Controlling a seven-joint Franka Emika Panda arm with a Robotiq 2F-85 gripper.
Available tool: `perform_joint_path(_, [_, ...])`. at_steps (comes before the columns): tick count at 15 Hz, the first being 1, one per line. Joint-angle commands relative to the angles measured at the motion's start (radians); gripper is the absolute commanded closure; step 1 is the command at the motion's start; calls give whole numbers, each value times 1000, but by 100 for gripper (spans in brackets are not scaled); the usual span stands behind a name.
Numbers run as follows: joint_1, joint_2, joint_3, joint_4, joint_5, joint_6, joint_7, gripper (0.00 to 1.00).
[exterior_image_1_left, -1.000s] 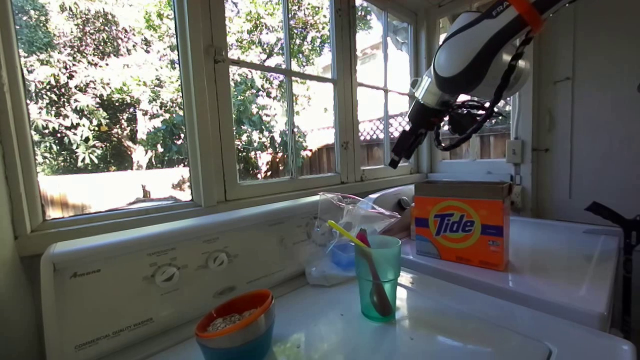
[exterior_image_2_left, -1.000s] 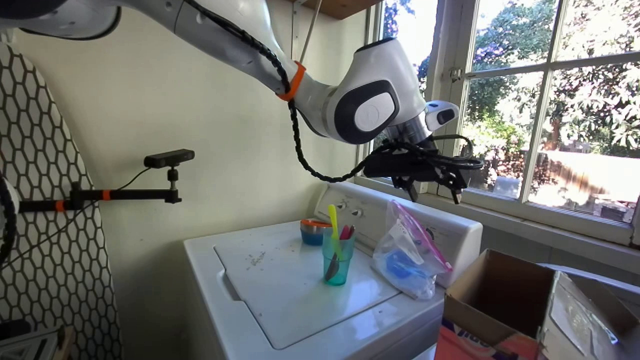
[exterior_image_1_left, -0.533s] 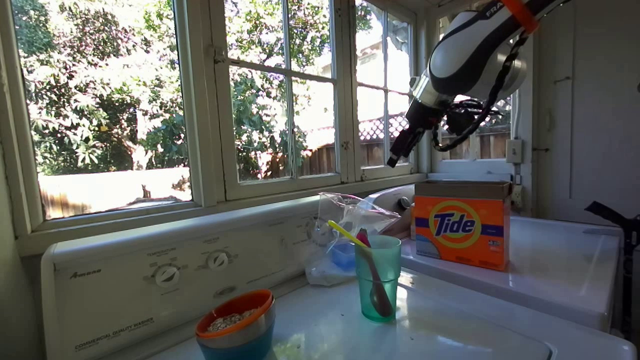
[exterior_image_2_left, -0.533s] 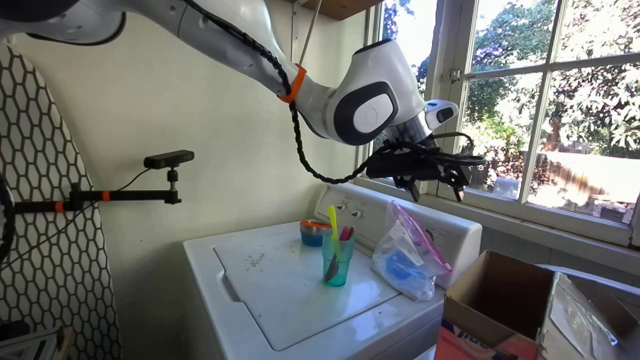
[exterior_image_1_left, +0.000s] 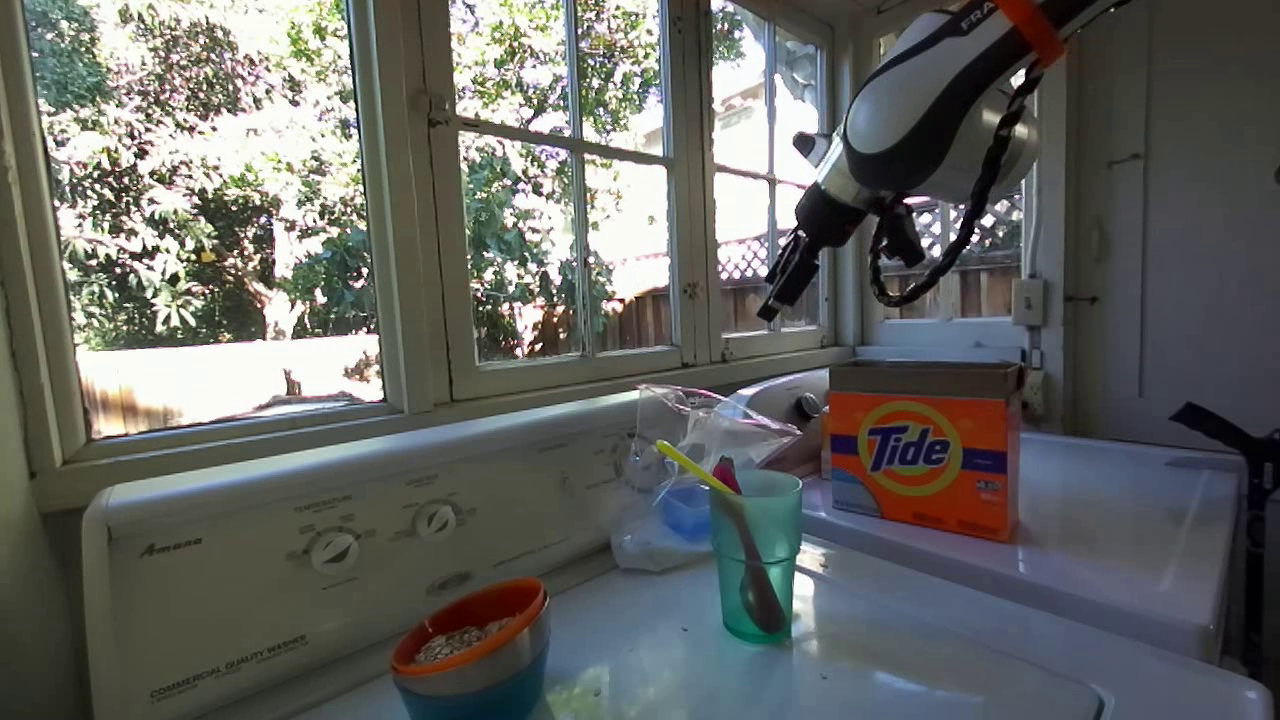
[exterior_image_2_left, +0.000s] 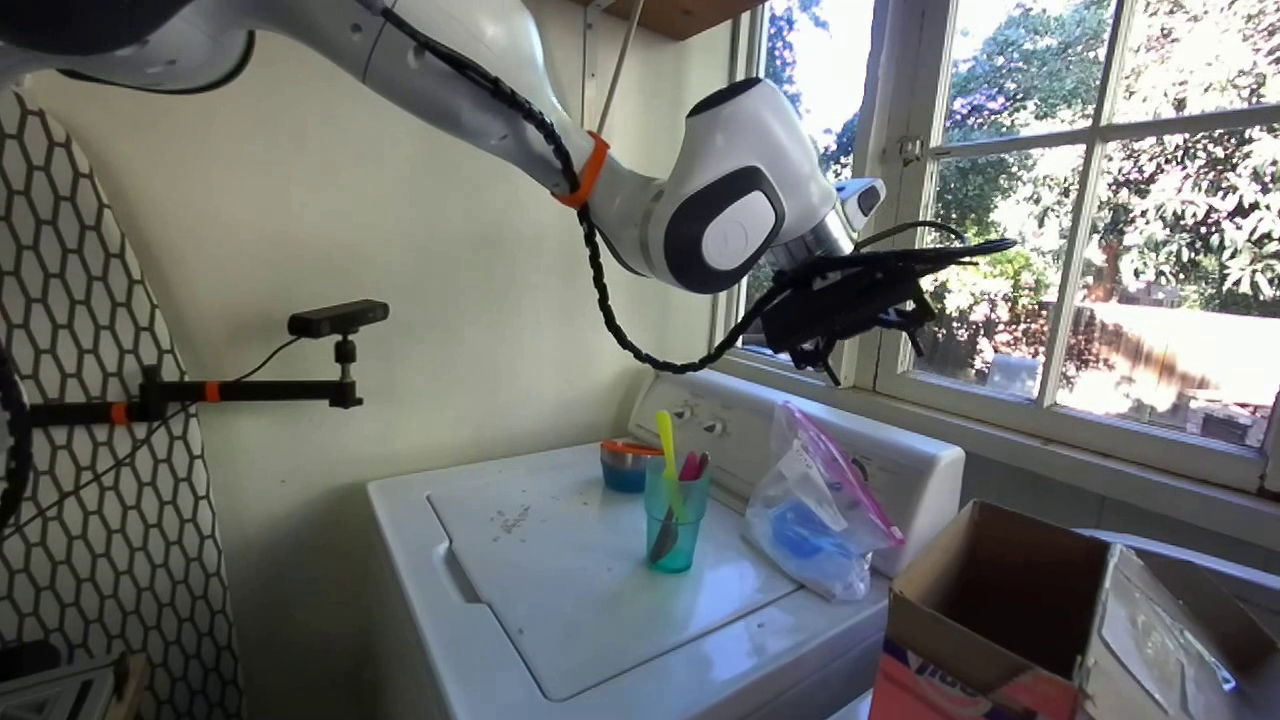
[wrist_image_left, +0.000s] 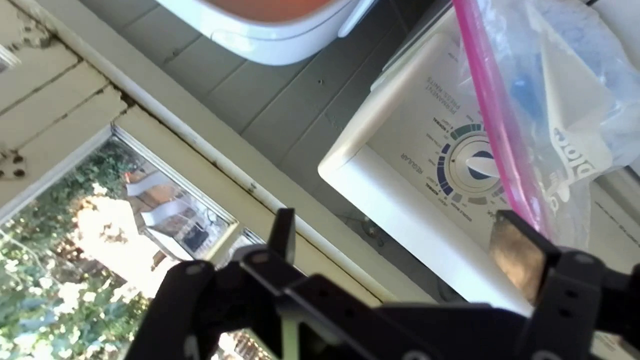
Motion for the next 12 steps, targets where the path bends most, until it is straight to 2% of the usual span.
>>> perform_joint_path(1, [-90,41,135,0,59,51,-256,0])
perform_joint_path(3, [-150,72,221,6,89,47,-384,0])
perform_joint_path(5, [-128,63,172,1,43,35,-322,0])
perform_joint_path(9, [-126,58,168,0,46,23,-304,0])
perform_joint_path(12, [-226,108,342,29,105,-10,-536,0])
